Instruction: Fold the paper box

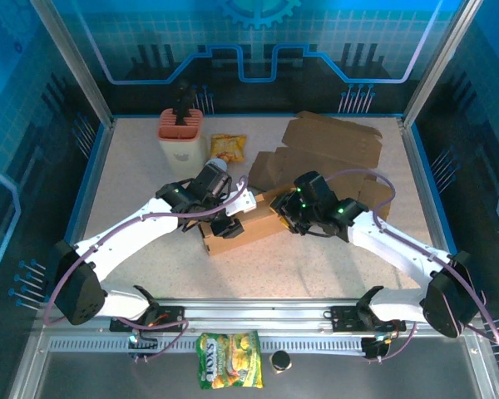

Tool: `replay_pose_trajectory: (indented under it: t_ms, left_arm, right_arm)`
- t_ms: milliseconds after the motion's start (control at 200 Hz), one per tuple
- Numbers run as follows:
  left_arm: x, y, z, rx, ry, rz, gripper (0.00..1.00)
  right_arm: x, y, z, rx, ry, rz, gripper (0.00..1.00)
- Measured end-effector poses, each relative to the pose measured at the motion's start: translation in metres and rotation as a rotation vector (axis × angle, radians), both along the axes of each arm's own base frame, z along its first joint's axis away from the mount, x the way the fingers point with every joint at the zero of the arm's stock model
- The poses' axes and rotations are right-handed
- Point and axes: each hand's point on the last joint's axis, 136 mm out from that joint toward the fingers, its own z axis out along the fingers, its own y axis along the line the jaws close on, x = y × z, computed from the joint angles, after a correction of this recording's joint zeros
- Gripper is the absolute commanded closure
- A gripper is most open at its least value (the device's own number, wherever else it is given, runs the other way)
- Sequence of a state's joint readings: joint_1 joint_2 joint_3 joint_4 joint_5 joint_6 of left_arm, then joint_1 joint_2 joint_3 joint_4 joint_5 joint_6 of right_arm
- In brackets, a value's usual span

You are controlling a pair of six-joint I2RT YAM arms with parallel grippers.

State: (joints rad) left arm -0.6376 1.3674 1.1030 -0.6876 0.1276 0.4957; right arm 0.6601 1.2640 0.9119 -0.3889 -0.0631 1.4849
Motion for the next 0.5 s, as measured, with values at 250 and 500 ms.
replay_pose_trajectory:
  t_ms: [250,500]
  left_arm:
    - [-0.0007,0.0008,-0.0003,0.003,0.002,0.0,0.47]
    - [-0.0013,0.001,-0.0005,0.004,0.003,-0.003,0.49]
  right_arm:
    - [-0.0008,0.0027,-0.0011,-0.023,0.045,0.013,0.5]
    - [-0.0034,-0.0015,0.0041,-0.099,0.044,0.091,0.39]
